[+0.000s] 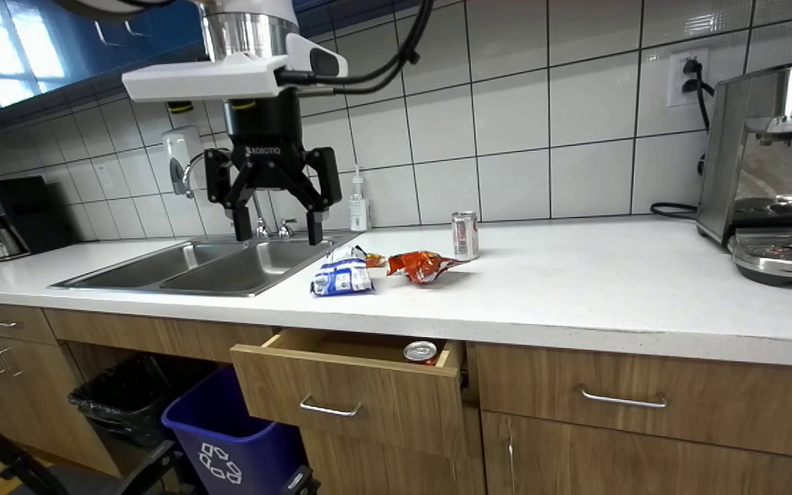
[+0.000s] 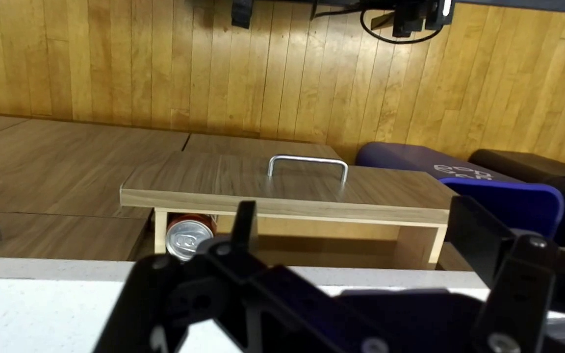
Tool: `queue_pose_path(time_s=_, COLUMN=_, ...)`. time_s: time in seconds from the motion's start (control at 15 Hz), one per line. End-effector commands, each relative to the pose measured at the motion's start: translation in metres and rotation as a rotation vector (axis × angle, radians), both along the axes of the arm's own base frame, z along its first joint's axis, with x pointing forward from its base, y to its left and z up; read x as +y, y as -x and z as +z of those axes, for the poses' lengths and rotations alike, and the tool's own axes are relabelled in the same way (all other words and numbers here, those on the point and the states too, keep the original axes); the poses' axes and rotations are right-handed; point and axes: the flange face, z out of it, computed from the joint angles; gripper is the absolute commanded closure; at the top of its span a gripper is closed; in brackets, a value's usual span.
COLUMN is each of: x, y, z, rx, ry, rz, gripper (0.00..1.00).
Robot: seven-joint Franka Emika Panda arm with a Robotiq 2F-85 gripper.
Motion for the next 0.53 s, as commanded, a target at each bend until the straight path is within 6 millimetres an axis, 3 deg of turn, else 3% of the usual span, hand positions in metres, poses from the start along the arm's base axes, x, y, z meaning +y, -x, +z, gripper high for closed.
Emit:
queue_pose_path(time_s=0.0, x=0.005, y=-0.009, z=-0.014, rx=-0.047, ry=-0.009, rz=-0.039, gripper=0.0)
queue_pose_path(time_s=0.47, x=0.013, y=-0.034, z=-0.042, rx=-0.101, ry=0.009, rz=-0.063, gripper=0.0)
